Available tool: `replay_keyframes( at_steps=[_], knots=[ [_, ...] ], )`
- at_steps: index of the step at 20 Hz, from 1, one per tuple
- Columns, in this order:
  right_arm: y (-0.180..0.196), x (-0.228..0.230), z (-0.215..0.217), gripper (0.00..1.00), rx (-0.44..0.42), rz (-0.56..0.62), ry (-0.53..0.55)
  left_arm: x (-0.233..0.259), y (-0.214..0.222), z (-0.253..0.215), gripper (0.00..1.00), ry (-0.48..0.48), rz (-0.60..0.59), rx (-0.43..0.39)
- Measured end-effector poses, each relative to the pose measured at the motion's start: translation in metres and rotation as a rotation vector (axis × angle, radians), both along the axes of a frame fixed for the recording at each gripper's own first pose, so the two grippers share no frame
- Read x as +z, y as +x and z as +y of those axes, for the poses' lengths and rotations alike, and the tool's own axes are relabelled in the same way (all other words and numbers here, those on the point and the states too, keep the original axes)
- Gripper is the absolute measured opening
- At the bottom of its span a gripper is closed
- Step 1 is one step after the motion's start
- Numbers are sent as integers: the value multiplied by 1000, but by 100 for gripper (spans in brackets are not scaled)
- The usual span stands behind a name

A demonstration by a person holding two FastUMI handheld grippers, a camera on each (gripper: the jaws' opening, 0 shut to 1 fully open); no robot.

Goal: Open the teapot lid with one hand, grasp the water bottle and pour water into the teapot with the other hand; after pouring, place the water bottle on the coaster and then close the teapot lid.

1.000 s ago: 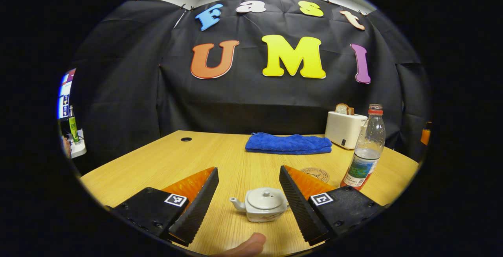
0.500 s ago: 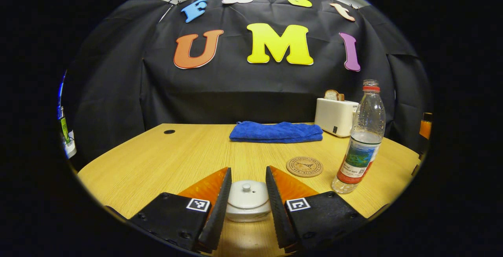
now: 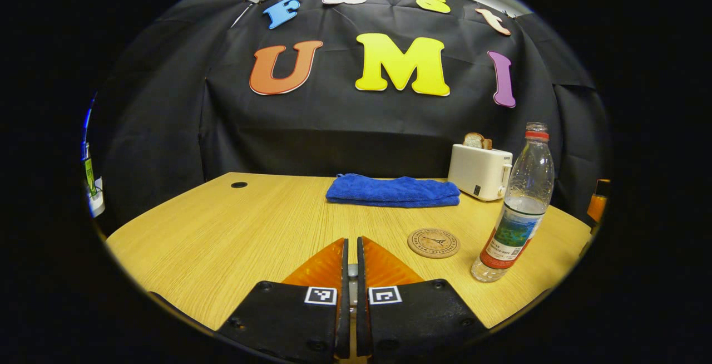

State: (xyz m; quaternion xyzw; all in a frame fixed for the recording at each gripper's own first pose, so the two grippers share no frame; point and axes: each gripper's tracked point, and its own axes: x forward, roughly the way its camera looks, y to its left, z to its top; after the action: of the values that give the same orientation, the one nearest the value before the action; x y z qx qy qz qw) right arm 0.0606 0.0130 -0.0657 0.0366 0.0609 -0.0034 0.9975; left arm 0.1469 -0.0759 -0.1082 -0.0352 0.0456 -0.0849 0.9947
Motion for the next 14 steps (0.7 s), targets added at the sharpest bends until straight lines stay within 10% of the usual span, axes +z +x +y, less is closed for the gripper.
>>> replay_keyframes(
  at_steps=[14],
  knots=[
    [41,3,101,97,165,-40,78,75,-66,35,7,3,-31,19]
  ],
)
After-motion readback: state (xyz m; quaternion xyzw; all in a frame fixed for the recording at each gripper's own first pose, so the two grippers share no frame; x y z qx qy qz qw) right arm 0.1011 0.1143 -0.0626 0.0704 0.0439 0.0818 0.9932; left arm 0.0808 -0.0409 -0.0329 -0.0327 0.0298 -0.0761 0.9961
